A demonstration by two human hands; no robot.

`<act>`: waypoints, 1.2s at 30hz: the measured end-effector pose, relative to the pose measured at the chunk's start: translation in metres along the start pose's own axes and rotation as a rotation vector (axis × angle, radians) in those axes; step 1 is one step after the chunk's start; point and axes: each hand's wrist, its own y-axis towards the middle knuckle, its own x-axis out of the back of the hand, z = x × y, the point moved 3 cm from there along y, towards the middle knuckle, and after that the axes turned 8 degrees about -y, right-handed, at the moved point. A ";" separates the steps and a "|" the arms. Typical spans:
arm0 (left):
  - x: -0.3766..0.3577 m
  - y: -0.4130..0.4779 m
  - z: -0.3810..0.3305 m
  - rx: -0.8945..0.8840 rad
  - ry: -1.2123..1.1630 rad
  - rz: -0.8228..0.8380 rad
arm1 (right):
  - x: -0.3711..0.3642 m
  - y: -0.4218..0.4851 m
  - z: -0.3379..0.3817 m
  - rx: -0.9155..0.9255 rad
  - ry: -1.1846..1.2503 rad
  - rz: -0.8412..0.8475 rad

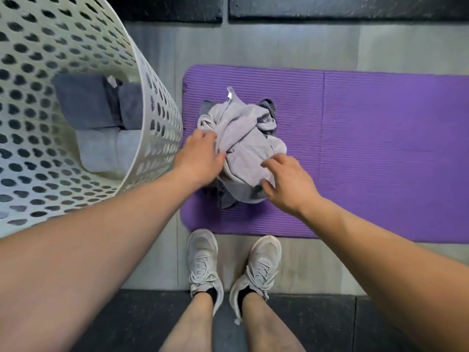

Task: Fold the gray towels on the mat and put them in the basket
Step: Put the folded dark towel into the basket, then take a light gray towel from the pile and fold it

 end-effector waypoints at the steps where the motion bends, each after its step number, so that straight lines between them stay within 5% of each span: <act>1: -0.002 0.008 0.003 0.021 -0.034 -0.014 | -0.006 0.008 0.000 0.007 0.014 -0.011; 6: -0.016 0.029 0.008 0.033 -0.257 -0.044 | -0.017 0.050 0.006 0.053 0.096 -0.124; 11: -0.026 0.031 0.016 0.023 -0.530 -0.064 | -0.023 0.082 0.018 0.094 0.055 -0.002; 15: -0.022 0.021 0.019 -0.039 -0.695 -0.052 | -0.009 0.083 0.018 0.072 0.182 -0.068; 19: -0.001 0.009 -0.001 -0.182 -0.689 0.026 | 0.031 0.064 0.018 0.214 0.224 -0.250; 25: 0.042 -0.029 -0.052 -0.378 -0.631 0.311 | 0.086 0.030 0.014 0.381 0.027 -0.113; 36: 0.056 -0.071 -0.111 -0.288 -0.758 0.444 | 0.138 -0.076 -0.027 0.023 0.249 -0.045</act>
